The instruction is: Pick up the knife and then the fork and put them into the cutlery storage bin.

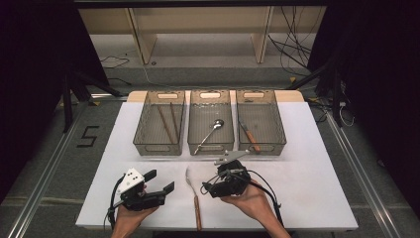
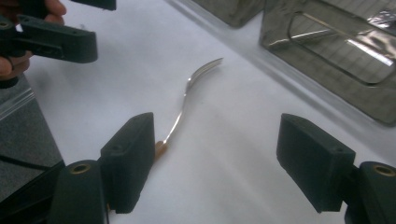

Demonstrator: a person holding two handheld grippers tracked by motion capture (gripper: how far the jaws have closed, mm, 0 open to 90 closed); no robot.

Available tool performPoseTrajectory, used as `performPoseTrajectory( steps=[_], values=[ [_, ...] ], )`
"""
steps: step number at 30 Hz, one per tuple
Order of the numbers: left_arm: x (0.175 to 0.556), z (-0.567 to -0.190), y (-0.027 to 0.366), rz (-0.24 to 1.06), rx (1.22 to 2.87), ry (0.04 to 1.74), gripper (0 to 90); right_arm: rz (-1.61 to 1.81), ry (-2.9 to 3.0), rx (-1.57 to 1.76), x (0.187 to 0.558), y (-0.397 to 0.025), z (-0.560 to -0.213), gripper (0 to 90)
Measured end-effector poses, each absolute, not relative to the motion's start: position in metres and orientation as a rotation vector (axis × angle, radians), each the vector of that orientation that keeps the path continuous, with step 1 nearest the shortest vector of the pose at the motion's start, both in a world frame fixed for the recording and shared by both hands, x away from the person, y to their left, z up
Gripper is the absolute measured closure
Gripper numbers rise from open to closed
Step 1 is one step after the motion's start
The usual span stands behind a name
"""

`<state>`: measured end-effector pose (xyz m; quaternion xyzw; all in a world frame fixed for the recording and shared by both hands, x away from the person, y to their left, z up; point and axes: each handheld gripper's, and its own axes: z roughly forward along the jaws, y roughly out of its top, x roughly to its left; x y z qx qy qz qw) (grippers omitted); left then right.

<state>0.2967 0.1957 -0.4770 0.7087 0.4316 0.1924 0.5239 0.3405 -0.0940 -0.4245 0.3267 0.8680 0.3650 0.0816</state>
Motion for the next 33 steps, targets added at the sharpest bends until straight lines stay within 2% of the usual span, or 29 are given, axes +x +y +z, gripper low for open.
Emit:
performPoseTrajectory(
  steps=[33],
  values=[
    [0.296,-0.477,0.196,0.471,1.688,1.037,17.6,0.929,2.798,0.853,0.314,-0.048,-0.463,29.8]
  ],
)
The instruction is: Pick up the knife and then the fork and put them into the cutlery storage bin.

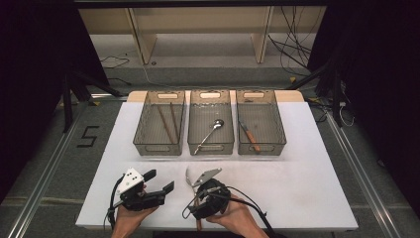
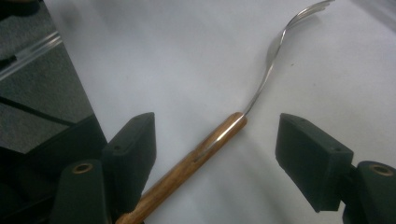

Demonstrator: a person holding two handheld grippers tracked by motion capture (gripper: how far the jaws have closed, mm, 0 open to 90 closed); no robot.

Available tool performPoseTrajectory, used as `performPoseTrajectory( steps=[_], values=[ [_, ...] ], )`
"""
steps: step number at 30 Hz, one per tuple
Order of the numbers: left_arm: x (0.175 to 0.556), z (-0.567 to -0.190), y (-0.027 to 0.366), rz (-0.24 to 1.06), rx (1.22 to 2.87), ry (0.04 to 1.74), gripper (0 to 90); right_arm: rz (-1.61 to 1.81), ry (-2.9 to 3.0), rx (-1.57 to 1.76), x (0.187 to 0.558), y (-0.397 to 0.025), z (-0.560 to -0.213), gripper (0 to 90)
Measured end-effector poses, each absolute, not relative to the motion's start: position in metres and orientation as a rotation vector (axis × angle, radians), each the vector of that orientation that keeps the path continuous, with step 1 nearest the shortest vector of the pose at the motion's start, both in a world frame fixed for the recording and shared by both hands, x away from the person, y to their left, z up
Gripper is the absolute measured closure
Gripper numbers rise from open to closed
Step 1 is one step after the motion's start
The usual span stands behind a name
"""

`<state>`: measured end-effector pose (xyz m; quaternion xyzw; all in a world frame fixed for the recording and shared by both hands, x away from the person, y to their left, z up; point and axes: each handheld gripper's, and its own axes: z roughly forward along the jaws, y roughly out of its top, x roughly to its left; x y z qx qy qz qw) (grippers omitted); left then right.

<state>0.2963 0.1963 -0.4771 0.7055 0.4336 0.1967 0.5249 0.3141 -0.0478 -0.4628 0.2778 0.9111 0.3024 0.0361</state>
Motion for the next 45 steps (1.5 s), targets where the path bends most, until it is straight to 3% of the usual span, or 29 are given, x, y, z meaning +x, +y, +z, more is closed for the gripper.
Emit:
performPoseTrajectory(
  steps=[30,45],
  values=[
    [0.296,-0.477,0.194,0.472,1.692,1.027,17.7,0.761,2.884,0.768,0.311,-0.036,-0.478,46.7],
    [0.296,-0.477,0.193,0.477,1.691,1.03,17.7,0.706,2.843,0.756,0.313,-0.036,-0.477,66.4]
  ],
)
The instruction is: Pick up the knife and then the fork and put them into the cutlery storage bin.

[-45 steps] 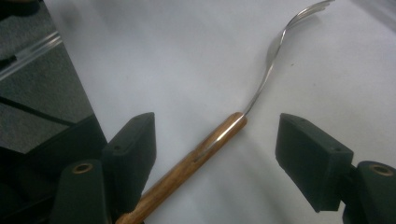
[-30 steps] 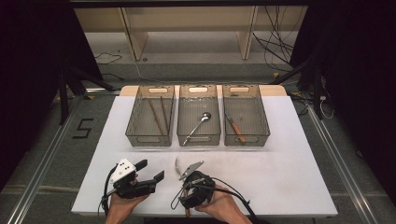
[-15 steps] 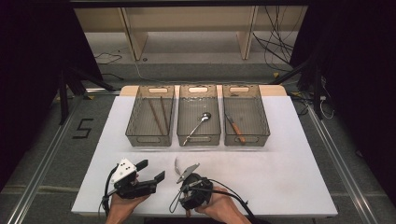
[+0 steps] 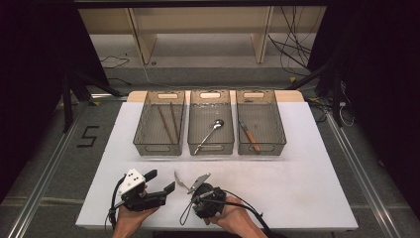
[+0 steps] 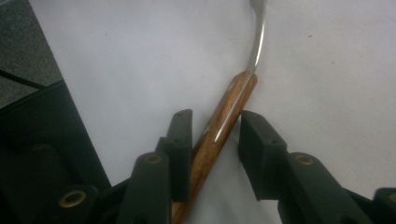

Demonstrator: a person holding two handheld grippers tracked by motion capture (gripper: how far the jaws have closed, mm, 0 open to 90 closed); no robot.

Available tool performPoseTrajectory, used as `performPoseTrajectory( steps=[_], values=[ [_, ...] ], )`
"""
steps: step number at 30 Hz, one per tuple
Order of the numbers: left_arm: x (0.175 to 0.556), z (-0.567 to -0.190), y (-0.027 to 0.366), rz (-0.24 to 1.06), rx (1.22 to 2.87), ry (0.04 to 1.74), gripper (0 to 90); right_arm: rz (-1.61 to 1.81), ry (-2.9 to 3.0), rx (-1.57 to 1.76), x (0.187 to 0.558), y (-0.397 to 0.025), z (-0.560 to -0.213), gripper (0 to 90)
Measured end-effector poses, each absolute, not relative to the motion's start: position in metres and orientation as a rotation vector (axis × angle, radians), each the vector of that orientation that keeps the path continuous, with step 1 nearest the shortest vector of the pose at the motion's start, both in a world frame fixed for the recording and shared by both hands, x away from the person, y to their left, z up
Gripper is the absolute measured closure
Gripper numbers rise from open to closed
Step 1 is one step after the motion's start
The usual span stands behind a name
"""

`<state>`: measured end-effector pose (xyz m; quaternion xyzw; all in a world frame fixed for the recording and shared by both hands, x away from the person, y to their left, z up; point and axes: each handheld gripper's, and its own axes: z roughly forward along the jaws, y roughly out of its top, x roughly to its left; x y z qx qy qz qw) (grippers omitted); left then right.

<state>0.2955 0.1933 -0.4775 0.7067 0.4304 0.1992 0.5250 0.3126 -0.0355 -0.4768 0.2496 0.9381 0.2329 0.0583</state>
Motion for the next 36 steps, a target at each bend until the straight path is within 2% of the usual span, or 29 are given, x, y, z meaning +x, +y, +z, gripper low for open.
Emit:
performPoseTrajectory(
  steps=[8,17,36],
  values=[
    [0.296,-0.477,0.194,0.478,1.689,1.031,17.6,0.742,2.805,0.807,0.316,-0.041,-0.478,81.0],
    [0.296,-0.477,0.195,0.479,1.683,1.034,17.7,0.787,2.789,0.812,0.32,-0.048,-0.476,81.4],
    [0.295,-0.477,0.194,0.482,1.686,1.029,17.7,0.967,2.651,0.886,0.34,-0.088,-0.437,81.5]
  ],
)
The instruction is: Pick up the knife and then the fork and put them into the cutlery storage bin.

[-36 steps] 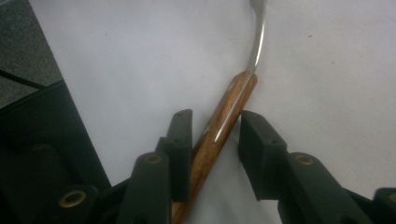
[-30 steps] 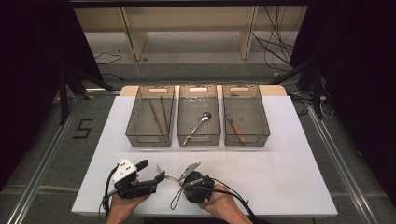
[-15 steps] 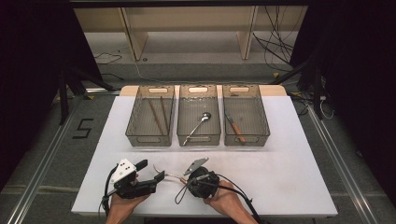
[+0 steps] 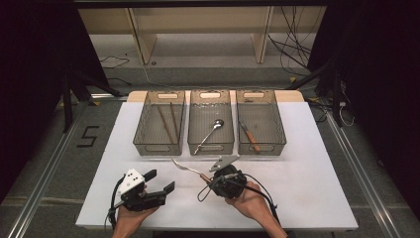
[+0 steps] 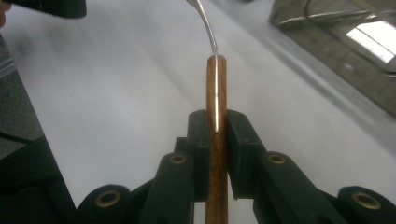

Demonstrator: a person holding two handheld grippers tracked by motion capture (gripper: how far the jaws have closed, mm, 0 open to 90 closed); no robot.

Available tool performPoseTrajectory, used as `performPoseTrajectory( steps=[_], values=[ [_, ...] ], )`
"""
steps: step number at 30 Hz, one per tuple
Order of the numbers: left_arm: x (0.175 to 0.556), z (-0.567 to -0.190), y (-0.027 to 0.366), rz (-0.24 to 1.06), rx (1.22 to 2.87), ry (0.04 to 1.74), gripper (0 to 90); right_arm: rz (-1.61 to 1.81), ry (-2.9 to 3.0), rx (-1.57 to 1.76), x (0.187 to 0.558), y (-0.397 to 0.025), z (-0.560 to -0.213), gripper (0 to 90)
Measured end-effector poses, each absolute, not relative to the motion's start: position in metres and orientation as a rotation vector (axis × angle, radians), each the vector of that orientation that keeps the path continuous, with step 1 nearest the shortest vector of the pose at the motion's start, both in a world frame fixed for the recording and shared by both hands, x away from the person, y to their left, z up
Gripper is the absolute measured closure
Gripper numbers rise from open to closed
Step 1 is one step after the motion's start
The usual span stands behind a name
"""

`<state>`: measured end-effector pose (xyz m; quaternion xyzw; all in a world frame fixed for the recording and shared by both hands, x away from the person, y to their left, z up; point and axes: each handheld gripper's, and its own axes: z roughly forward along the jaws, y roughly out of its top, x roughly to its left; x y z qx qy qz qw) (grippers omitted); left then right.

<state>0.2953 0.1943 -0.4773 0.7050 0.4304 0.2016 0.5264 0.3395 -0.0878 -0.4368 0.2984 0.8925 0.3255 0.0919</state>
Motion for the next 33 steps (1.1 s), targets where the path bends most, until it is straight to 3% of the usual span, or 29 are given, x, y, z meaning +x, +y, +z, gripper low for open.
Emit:
performPoseTrajectory(
  steps=[11,33],
  values=[
    [0.295,-0.478,0.194,0.482,1.687,1.028,17.7,1.048,2.526,0.969,0.354,-0.124,-0.411,81.5],
    [0.296,-0.479,0.194,0.483,1.686,1.023,16.5,1.082,2.307,1.233,0.407,-0.191,-0.395,81.5]
  ],
)
